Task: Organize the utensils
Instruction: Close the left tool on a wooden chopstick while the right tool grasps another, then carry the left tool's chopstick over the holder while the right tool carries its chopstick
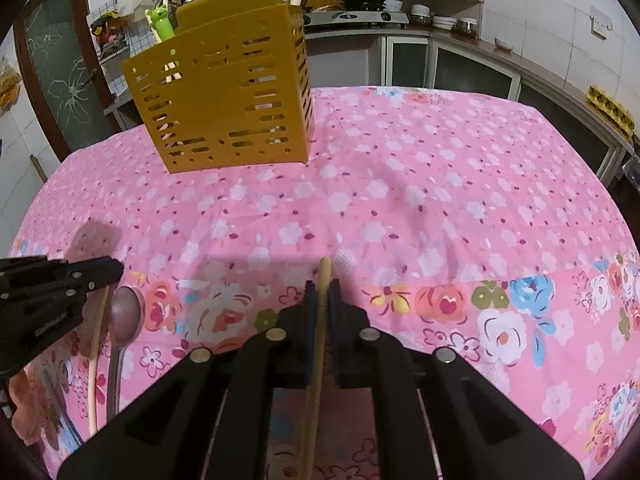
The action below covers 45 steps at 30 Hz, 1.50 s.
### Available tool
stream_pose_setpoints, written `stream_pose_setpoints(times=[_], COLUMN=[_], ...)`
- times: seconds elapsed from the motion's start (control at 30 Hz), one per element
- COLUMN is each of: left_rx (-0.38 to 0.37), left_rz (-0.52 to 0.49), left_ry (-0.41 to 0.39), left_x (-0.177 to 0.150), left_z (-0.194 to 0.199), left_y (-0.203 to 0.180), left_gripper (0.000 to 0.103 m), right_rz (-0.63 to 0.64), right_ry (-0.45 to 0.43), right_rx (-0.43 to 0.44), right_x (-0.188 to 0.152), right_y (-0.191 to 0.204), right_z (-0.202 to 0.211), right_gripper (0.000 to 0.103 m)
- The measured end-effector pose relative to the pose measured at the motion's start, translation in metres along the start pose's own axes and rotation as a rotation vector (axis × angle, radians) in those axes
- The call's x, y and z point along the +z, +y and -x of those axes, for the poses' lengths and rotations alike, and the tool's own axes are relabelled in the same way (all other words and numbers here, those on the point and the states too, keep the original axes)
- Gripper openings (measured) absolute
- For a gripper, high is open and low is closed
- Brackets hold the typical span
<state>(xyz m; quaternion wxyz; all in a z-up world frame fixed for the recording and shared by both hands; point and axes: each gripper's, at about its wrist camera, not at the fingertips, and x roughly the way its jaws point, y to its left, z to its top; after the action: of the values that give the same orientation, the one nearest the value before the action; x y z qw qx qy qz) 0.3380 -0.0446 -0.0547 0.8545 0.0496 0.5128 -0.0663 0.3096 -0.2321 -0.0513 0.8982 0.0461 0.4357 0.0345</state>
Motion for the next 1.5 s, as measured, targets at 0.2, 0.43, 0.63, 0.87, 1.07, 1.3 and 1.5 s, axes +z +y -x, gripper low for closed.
stream_pose_setpoints(times=[0.2, 0.43, 0.63, 0.87, 1.07, 1.3, 1.5], left_rx=[-0.024, -0.035, -0.024, -0.023, -0.018, -0.035, -0.037], left_rz=[0.070, 0.079, 0.057, 0.054, 0.059, 0.069, 0.095], left_ry=[0.032, 0.037, 0.042, 0.055, 0.044, -0.062, -0.183], left_x=[-0.008, -0.018, -0.024, -0.011, -0.005, -0.004, 0.002], left_z=[0.005, 0.013, 0.016, 0.008, 0.006, 0.023, 0.051], left_y=[0.006, 0.004, -0.003, 0.000, -0.004, -0.009, -0.001], left_gripper=[0.008, 0.026, 0.029, 0.009, 0.007, 0.006, 0.005], right_rz=[-0.019, -0.023, -0.037, -0.035, -0.054, -0.074, -0.075], right_ry=[0.012, 0.012, 0.030, 0.086, 0.085, -0.029, -0.157], right_rx=[0.013, 0.019, 0.003, -0.051, -0.055, -0.015, 0.009], right_x=[0.001, -0.001, -0.004, 0.006, 0.007, 0.007, 0.018], right_y=[-0.003, -0.004, -0.003, 0.004, 0.004, 0.000, -0.002], right_z=[0.000, 0.001, 0.004, -0.003, -0.002, 0.017, 0.047], right_gripper=[0.007, 0.007, 0.007, 0.007, 0.006, 0.006, 0.006])
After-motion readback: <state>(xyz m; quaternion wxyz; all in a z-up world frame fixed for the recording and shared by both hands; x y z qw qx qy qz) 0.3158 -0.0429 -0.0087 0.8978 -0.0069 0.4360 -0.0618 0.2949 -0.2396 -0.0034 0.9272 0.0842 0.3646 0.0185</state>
